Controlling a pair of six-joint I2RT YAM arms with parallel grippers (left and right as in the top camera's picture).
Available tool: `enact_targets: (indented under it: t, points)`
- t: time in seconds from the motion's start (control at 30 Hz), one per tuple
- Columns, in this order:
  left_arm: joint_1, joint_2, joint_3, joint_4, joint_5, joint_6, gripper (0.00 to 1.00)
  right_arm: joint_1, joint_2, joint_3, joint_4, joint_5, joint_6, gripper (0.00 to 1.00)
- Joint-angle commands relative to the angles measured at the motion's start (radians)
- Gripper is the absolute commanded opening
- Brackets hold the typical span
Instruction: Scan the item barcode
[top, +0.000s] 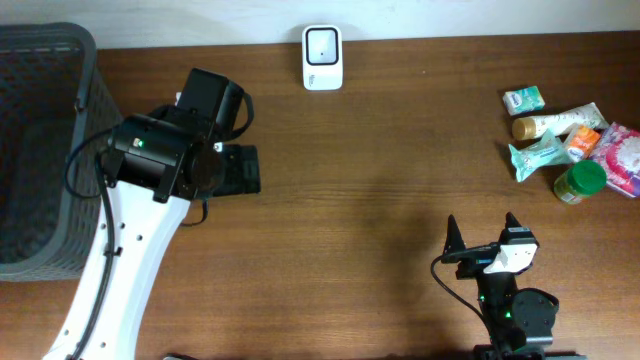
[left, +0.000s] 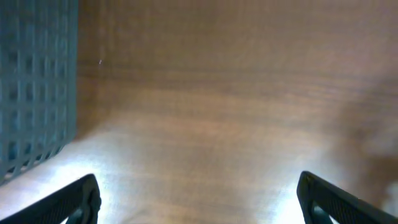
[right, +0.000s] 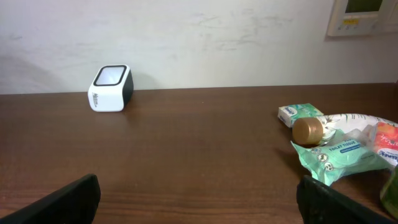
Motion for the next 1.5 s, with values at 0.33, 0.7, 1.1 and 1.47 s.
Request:
enact_targets:
  t: [0.33, 0.7, 1.1, 1.47]
  points:
    - [0.025, -0.366, -0.681, 0.697, 0.102, 0.05, 0.99, 0.006, -0.01, -0.013, 0.001, 0.008, 0.008, 0.98]
    - [0.126, -1.022, -1.564, 1.599, 0.328, 0.225, 0.99, 0.006, -0.01, -0.013, 0.001, 0.008, 0.008, 0.99]
    - [0.201, -1.363, -1.786, 1.695, 0.292, 0.224, 0.99, 0.006, -0.01, -0.013, 0.001, 0.008, 0.008, 0.99]
    - [0.309, -1.496, -1.786, 1.427, 0.293, 0.245, 0.99, 0.006, -0.01, -0.013, 0.001, 0.008, 0.008, 0.99]
